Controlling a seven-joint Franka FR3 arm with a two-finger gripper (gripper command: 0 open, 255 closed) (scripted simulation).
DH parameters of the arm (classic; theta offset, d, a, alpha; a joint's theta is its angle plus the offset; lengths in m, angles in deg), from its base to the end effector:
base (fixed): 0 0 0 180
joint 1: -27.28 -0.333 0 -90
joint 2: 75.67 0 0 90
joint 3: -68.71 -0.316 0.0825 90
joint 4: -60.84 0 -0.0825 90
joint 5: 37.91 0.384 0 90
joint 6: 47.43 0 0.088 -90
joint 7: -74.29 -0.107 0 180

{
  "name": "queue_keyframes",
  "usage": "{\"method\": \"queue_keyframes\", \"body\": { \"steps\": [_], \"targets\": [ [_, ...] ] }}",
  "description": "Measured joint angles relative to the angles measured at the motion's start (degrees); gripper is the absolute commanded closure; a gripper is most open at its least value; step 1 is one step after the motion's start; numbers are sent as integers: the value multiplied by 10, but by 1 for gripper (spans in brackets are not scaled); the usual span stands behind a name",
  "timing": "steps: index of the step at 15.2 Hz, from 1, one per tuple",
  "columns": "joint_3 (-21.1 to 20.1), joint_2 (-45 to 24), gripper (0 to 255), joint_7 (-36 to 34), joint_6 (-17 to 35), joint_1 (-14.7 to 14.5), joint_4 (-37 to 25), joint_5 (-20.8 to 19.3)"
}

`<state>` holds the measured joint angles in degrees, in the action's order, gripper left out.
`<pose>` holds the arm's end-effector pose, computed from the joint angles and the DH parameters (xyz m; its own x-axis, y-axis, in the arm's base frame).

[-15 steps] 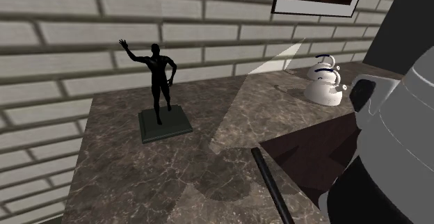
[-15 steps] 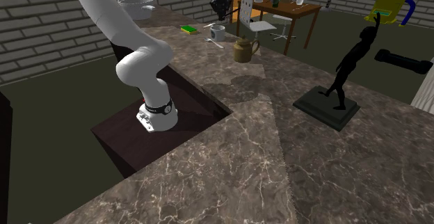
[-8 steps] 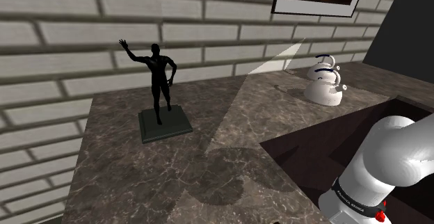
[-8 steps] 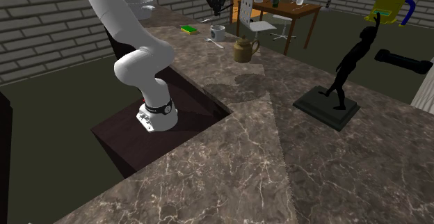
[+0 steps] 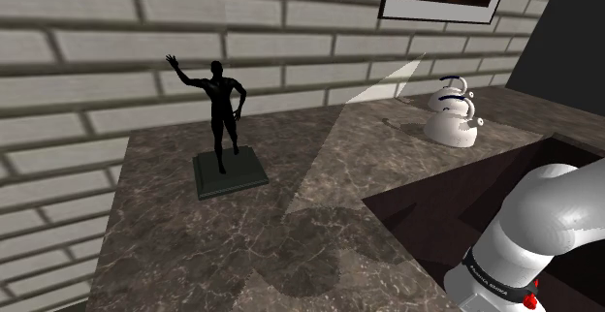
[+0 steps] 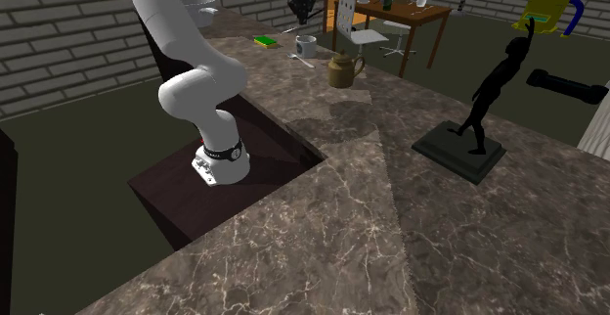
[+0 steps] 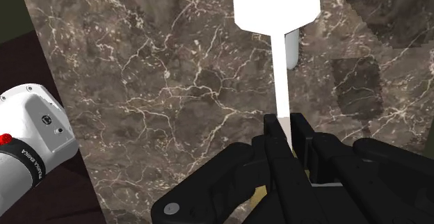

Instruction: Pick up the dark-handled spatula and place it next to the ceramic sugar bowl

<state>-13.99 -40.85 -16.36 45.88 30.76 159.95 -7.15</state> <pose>-0.0851 0.5620 0.5370 0.9634 -0.2596 0.0662 -0.2602 -0.9656 0.0000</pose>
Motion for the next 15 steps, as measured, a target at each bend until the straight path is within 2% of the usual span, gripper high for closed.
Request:
{"method": "queue_keyframes", "body": {
  "steps": [9,15],
  "targets": [
    [-17,15,255,12,59,-9,63,21],
    [-40,25,255,19,97,-5,98,38]
  ]
}}
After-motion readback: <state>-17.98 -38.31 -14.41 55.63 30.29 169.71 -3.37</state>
